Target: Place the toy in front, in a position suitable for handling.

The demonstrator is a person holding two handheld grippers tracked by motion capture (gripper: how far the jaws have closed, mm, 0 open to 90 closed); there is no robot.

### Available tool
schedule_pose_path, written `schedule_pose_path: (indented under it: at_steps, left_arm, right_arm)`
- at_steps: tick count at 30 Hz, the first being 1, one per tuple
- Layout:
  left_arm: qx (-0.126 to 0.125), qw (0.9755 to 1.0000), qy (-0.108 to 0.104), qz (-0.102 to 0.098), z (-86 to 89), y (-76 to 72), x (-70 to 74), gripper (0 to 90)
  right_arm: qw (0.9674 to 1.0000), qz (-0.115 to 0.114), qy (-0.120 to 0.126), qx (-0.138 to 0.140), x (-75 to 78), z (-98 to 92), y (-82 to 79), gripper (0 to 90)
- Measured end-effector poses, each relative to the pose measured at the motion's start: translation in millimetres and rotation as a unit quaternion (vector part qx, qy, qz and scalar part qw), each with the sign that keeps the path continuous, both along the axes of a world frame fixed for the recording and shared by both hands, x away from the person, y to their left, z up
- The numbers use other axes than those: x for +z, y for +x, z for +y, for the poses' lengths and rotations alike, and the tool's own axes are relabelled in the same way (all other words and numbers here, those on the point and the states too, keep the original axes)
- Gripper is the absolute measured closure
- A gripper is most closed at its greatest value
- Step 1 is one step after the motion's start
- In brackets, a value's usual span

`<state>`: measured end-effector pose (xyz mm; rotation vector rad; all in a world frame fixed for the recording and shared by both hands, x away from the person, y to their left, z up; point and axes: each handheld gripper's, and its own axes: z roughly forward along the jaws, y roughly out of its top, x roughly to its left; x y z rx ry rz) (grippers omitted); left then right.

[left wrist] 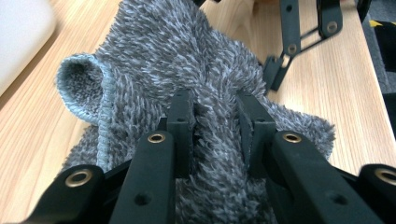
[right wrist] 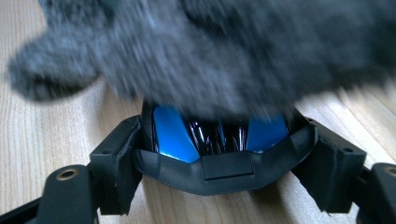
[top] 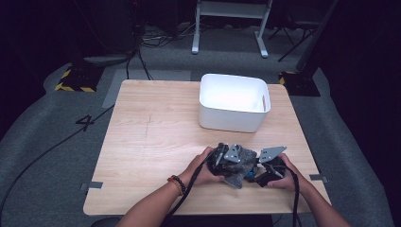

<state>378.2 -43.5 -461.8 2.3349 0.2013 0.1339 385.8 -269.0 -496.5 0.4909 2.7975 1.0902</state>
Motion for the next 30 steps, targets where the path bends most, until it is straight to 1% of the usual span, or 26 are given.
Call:
schedule_pose_path:
  at_steps: [2, 5, 7, 8, 9, 10, 11, 13, 14, 16, 17, 18, 20, 22, 24, 27, 29, 30]
  left_arm:
    - [-0.002, 1.0000, 0.008, -0.005, -4.4, 1.5, 0.7, 69.4]
    - [-0.005, 0.9998, 0.014, -0.009, -6.4, 2.3, 0.3, 68.3]
    - [-0.011, 0.9995, 0.024, -0.020, -4.6, 2.2, -0.1, 68.5]
    - [-0.015, 0.9990, 0.031, -0.028, -2.0, 2.5, 0.7, 68.8]
    - [-0.012, 0.9989, 0.034, -0.028, 1.9, 3.6, 1.7, 69.1]
    - [-0.005, 0.9990, 0.037, -0.026, 6.7, 5.4, 2.0, 69.1]
    - [0.000, 0.9991, 0.036, -0.021, 12.4, 7.7, 1.5, 69.2]
    - [0.012, 0.9991, 0.040, -0.010, 25.1, 11.4, -0.5, 70.4]
    - [0.017, 0.9989, 0.043, -0.007, 31.7, 12.6, -2.1, 70.7]
    - [0.027, 0.9990, 0.036, 0.004, 45.6, 14.9, -5.7, 71.1]
    - [0.035, 0.9987, 0.035, 0.012, 54.4, 16.6, -7.3, 71.3]
    - [0.040, 0.9985, 0.034, 0.015, 59.4, 17.7, -8.9, 71.5]
    - [0.053, 0.9976, 0.040, 0.022, 71.7, 20.2, -13.5, 71.9]
    - [0.066, 0.9962, 0.050, 0.025, 81.8, 20.8, -17.3, 72.3]
    - [0.070, 0.9944, 0.077, 0.018, 88.5, 20.8, -20.1, 72.9]
    - [0.079, 0.9937, 0.077, 0.019, 98.3, 21.0, -20.7, 73.2]
    - [0.082, 0.9937, 0.073, 0.022, 102.8, 20.7, -21.0, 73.2]
    - [0.083, 0.9941, 0.066, 0.021, 104.3, 20.0, -21.7, 73.3]
  right_arm:
    - [1.0000, -0.001, 0.000, 0.000, -0.1, -0.3, -0.5, 24.0]
    - [1.0000, -0.002, 0.000, 0.002, -0.2, -0.7, -0.5, 24.1]
    - [1.0000, -0.003, 0.000, 0.003, -0.3, -0.9, -0.5, 24.2]
    - [1.0000, -0.004, -0.001, 0.003, -0.3, -0.8, -0.7, 24.2]
    - [1.0000, -0.005, -0.003, 0.003, -0.1, -0.8, -0.7, 24.3]
    - [1.0000, -0.004, -0.006, 0.004, 0.3, -0.7, -0.6, 24.3]
    - [0.9999, -0.004, -0.008, 0.005, 0.7, -0.6, -0.5, 24.3]
    - [0.9999, -0.001, -0.009, 0.005, 0.9, -1.2, -0.6, 24.4]
    - [0.9999, -0.001, -0.010, 0.006, 1.1, -1.4, -0.6, 24.4]
    - [0.9999, -0.002, -0.012, 0.005, 1.2, -1.3, -0.8, 24.4]
    - [0.9999, -0.002, -0.012, 0.005, 1.2, -1.2, -0.9, 24.4]
    - [0.9999, -0.001, -0.013, 0.006, 1.4, -1.0, -0.6, 24.4]
    - [0.9999, -0.002, -0.015, 0.006, 1.7, -0.8, -0.5, 24.4]
    - [0.9999, -0.002, -0.015, 0.006, 1.7, -0.9, -0.6, 24.4]
    - [0.9999, 0.000, -0.015, 0.006, 1.8, -1.3, -0.7, 24.4]
    - [0.9998, -0.001, -0.017, 0.006, 2.0, -1.3, -0.7, 24.4]
    - [0.9999, -0.001, -0.015, 0.005, 1.8, -1.3, -1.0, 24.4]
    - [0.9999, -0.001, -0.014, 0.004, 1.6, -1.2, -1.2, 24.4]
